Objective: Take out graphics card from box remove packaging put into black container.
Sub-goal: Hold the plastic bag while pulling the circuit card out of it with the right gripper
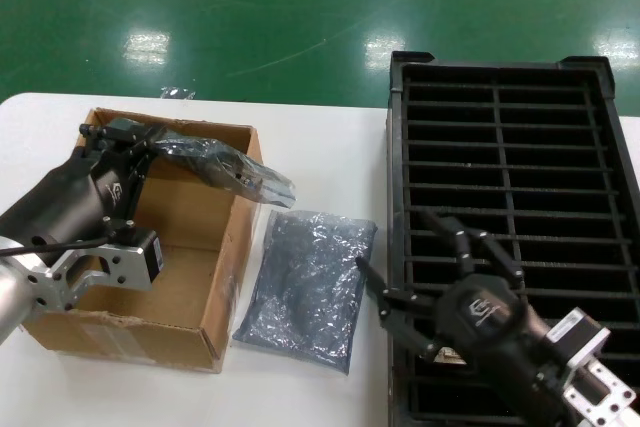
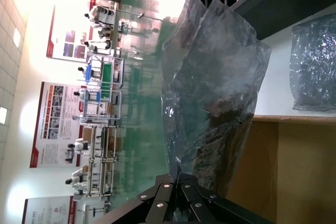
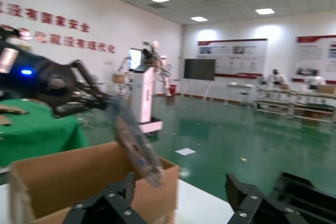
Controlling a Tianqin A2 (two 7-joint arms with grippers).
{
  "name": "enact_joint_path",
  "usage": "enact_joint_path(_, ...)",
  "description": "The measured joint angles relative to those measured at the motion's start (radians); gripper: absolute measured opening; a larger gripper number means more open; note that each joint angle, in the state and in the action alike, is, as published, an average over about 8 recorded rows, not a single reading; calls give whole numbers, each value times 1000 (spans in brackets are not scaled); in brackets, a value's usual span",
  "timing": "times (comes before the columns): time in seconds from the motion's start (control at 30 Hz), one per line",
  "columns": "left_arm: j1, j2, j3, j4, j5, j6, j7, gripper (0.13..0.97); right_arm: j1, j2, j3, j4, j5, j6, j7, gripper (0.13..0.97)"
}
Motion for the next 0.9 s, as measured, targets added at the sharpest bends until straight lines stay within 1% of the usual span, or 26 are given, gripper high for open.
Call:
enact_joint_path(0.03,0,0,0,0,0,0,0,139,1,2,-6,0,0,-7,-2,687)
enact_joint_path(0.07,0,0,0,0,0,0,0,139,2,3,-12,-1,1,-12,-5,687)
enact_joint_path(0.33,0,0,0,0,0,0,0,139,32,-31,-49,-39,-4,-24,-50,470)
enact_joint_path(0.37,0,0,0,0,0,0,0,139,36,-38,-53,-45,-6,-24,-58,470)
enact_joint_path(0.63,0,0,0,0,0,0,0,139,86,-95,-100,-95,-24,-22,-112,291)
enact_joint_path(0.67,0,0,0,0,0,0,0,139,93,-101,-107,-100,-28,-21,-117,291)
enact_joint_path(0.9,0,0,0,0,0,0,0,139,135,-144,-149,-142,-49,-16,-152,192)
